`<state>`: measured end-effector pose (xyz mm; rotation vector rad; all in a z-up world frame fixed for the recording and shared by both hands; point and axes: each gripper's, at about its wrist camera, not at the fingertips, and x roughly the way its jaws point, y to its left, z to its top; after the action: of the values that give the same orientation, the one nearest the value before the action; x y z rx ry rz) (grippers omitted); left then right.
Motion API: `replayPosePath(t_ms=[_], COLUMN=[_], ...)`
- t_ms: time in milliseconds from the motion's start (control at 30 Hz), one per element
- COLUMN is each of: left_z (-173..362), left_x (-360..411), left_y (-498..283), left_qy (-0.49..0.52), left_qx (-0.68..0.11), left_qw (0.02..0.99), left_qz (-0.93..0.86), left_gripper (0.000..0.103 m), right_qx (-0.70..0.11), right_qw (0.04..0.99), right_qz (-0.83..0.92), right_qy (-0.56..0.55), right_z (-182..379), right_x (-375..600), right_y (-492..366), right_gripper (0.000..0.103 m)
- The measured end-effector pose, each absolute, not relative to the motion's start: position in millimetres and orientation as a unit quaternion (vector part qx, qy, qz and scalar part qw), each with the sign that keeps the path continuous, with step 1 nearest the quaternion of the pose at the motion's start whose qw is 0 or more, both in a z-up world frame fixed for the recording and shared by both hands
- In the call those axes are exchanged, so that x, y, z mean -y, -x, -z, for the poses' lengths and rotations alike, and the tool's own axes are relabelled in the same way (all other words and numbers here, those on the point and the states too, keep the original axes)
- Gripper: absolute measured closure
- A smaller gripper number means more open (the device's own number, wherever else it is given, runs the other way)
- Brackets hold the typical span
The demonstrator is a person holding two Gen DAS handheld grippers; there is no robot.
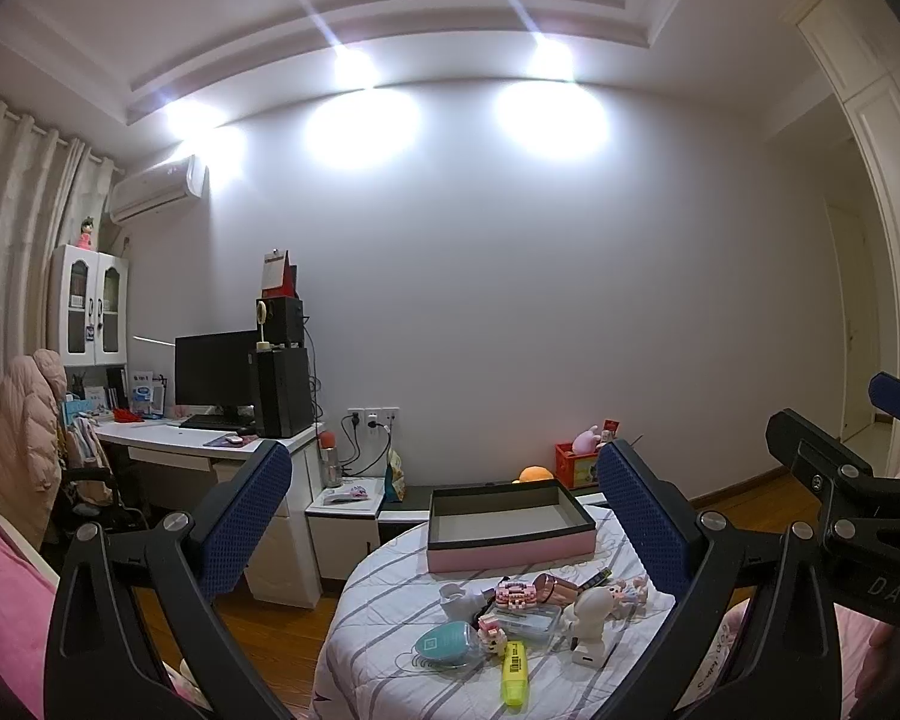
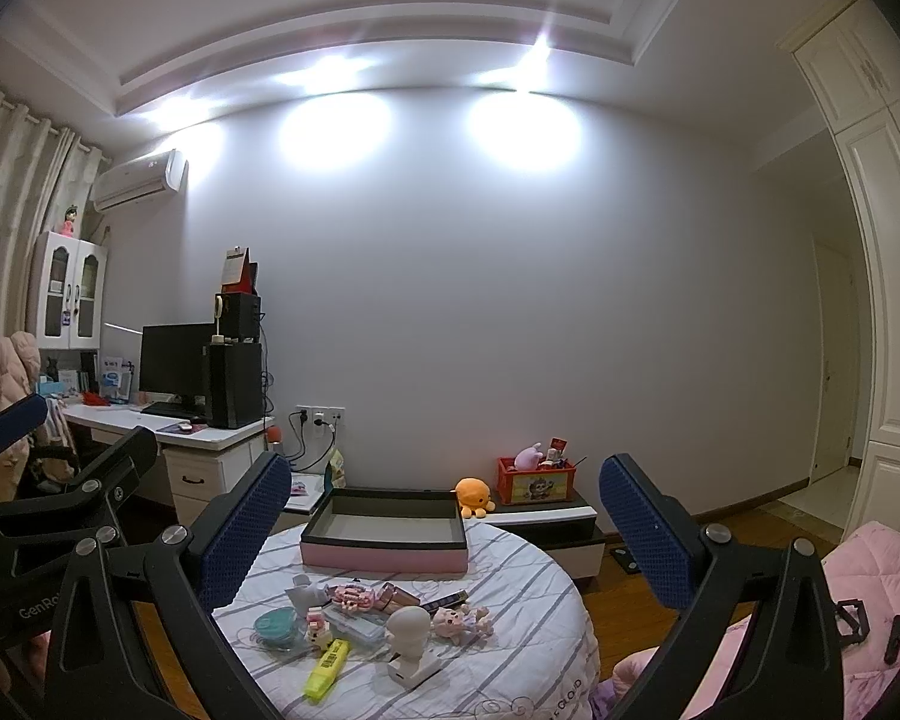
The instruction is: Organize rigid objects
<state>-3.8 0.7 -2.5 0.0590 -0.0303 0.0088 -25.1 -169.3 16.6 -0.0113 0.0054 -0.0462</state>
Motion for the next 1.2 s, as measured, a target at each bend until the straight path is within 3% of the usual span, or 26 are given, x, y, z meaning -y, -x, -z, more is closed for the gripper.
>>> replayPosePath(t_ms=[1200], left_z=[-2.8], left_x=[1.3], left_y=[4.3], left_qy=[-0.034], left_qx=[0.019], left_qw=[0.999], left_qz=[-0.005], left_gripper=[0.0], right_qx=[0.0], right_qw=[1.0], right_qz=[0.022], right_qy=[0.008], right_z=[-15.7], right_x=[172.4], right_y=[24.4], right_gripper=[0.0])
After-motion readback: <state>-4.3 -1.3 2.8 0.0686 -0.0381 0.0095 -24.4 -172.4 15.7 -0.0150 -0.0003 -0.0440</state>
